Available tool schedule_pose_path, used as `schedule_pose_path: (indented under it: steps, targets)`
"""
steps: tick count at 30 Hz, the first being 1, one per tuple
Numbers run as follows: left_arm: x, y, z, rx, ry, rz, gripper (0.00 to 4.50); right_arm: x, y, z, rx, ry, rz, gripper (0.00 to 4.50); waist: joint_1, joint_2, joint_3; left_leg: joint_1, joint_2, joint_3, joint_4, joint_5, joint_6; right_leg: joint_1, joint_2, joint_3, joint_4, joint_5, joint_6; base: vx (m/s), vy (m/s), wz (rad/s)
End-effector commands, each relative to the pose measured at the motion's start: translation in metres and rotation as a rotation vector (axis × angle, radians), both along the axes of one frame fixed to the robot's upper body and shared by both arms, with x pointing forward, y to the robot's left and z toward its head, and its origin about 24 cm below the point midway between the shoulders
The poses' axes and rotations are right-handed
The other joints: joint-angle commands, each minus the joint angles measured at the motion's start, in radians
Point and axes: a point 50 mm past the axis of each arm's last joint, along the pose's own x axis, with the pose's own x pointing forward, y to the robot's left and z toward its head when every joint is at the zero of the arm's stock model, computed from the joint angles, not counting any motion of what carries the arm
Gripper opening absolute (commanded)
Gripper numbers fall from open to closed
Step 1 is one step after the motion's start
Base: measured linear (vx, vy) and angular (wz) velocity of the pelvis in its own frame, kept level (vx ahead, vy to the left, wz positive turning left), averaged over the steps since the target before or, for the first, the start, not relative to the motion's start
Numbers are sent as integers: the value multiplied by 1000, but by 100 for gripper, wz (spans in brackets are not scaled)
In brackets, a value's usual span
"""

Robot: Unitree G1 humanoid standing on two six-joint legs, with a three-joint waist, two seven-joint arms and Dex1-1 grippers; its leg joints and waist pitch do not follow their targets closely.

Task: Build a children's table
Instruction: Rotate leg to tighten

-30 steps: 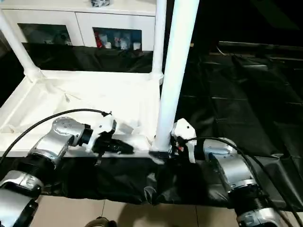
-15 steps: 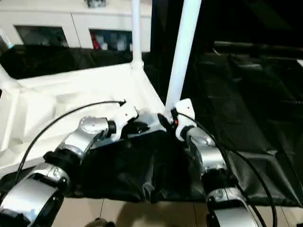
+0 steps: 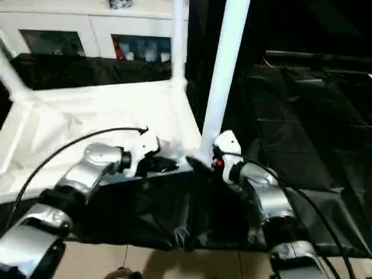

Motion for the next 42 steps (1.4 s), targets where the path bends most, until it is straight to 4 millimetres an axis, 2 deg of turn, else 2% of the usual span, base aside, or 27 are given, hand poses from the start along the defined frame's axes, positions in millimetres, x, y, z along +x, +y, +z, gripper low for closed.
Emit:
schedule_pose_path:
  steps: [1, 5, 8, 9, 12, 16, 20, 23, 29, 31, 32, 34, 35, 36, 38, 41, 42]
  targets:
    - [-7, -9, 6, -61, 11, -115, 0, -10, 11, 1, 6, 20, 156, 393, 1, -3, -66, 33, 45, -17, -80, -218, 48, 39, -44, 15, -61, -80, -258, 0, 0, 0]
    - [-11, 1, 10, -65, 48, -176, 0, -19, 5, 1, -10, 52, 267, 393, 2, -3, -66, 33, 45, -16, -80, -221, 45, 38, -44, 16, -61, -86, -260, 0, 0, 0]
    - [-13, 8, 11, -59, 77, -209, 0, -25, 3, 1, -22, 70, 330, 393, 2, -1, -66, 32, 45, -16, -80, -209, 54, 36, -43, 16, -59, -66, -267, 0, 0, 0]
    - [-13, 10, 12, -53, 87, -219, 0, -28, 3, 1, -27, 80, 357, 368, 3, -1, -67, 33, 46, -16, -79, -205, 55, 36, -44, 16, -58, -60, -270, 0, 0, 0]
    - [-13, 13, 12, -48, 97, -229, 0, -30, 3, 1, -32, 88, 382, 361, 2, -2, -65, 33, 46, -16, -81, -215, 48, 36, -45, 15, -60, -78, -273, 0, 0, 0]
    - [-15, 18, 12, -33, 112, -251, 0, -34, 4, 1, -31, 108, 424, 317, 3, -5, -66, 32, 45, -15, -79, -208, 51, 36, -46, 17, -59, -77, -271, 0, 0, 0]
    - [-14, 15, 12, -46, 83, -216, 0, -33, 7, 1, -13, 111, 416, 283, 3, -4, -65, 34, 46, -15, -80, -211, 48, 34, -46, 17, -60, -87, -272, 0, 0, 0]
    - [-12, 11, 11, -55, 63, -186, 0, -33, 9, 0, -3, 114, 402, 276, 3, -5, -65, 35, 47, -15, -81, -218, 44, 33, -47, 17, -62, -104, -268, 0, 0, 0]
    - [-5, 1, 9, -49, 18, -86, 0, -22, 15, -7, -14, 89, 241, 271, -1, -8, -61, 33, 44, -17, -86, -250, 19, 30, -49, 19, -71, -183, -239, 0, 0, 0]
    - [3, -6, 9, -36, -10, 10, 0, -9, 18, -15, -67, 66, 72, 270, -11, -8, -59, 34, 41, -19, -88, -274, -5, 27, -49, 20, -76, -235, -225, 0, 0, 0]
    - [3, -6, 9, -36, -10, 10, 0, -9, 18, -15, -67, 66, 72, 270, -14, -8, -59, 33, 40, -20, -89, -280, -12, 27, -51, 20, -77, -252, -222, 0, 0, 0]
    - [10, -17, 8, -18, -40, 109, 0, 3, 25, -21, -76, 69, -110, 270, -21, -8, -56, 35, 38, -24, -93, -311, -32, 25, -51, 20, -85, -326, -192, 0, 0, 0]
    - [14, -23, 8, -16, -54, 162, 0, 8, 30, -23, -61, 83, -199, 270, -25, -7, -57, 36, 38, -25, -94, -314, -37, 24, -50, 20, -85, -331, -188, 0, 0, 0]
    - [15, -26, 8, -16, -59, 182, 0, 10, 32, -24, -55, 88, -229, 270, -30, -7, -56, 41, 37, -25, -94, -335, -49, 19, -50, 20, -89, -358, -184, 0, 0, 0]
    - [16, -35, 9, -31, -67, 216, 0, 14, 40, -24, -48, 91, -284, 270, -31, -6, -59, 39, 36, -27, -94, -323, -42, 23, -50, 21, -90, -338, -179, 0, 0, 0]
    - [15, -48, 9, -51, -81, 214, 0, 16, 55, -21, -23, 59, -255, 270, -30, -6, -64, 33, 36, -23, -90, -276, -18, 28, -45, 20, -81, -220, -194, 0, 0, 0]
    - [13, -52, 9, -59, -82, 195, 0, 16, 60, -18, -1, 46, -223, 326, -29, -5, -64, 33, 36, -22, -89, -263, -7, 30, -44, 20, -79, -186, -202, 0, 0, 0]
